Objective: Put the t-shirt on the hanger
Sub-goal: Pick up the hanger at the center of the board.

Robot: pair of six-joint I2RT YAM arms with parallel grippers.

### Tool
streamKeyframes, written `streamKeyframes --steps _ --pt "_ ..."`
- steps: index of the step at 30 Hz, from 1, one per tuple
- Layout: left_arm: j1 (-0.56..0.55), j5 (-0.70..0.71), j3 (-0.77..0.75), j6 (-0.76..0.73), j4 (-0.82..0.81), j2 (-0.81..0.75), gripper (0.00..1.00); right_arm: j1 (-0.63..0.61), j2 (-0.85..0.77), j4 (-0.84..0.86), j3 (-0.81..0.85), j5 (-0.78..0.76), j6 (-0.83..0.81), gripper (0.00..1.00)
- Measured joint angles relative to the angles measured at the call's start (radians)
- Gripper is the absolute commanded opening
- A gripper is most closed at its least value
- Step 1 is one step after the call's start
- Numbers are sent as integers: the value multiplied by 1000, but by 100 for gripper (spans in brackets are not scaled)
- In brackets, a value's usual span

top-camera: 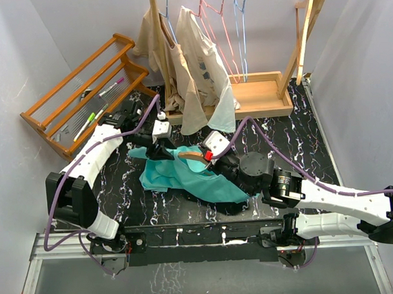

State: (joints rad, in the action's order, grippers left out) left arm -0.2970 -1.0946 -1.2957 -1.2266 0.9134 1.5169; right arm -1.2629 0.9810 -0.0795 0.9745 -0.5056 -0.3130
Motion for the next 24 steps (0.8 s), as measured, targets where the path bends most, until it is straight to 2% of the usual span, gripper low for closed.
streamKeyframes --steps 10,12,15,24 --pt "-47 5 31 31 -55 0 37 1 9 0 14 2 -1 8" --pt "-53 5 35 34 -57 0 29 1 9 0 18 4 -2 8" --pt "-57 4 35 35 -61 0 1 1 9 0 19 5 -3 8" --pt "-71 -2 -3 -23 15 19 0 19 20 0 26 -47 -21 8"
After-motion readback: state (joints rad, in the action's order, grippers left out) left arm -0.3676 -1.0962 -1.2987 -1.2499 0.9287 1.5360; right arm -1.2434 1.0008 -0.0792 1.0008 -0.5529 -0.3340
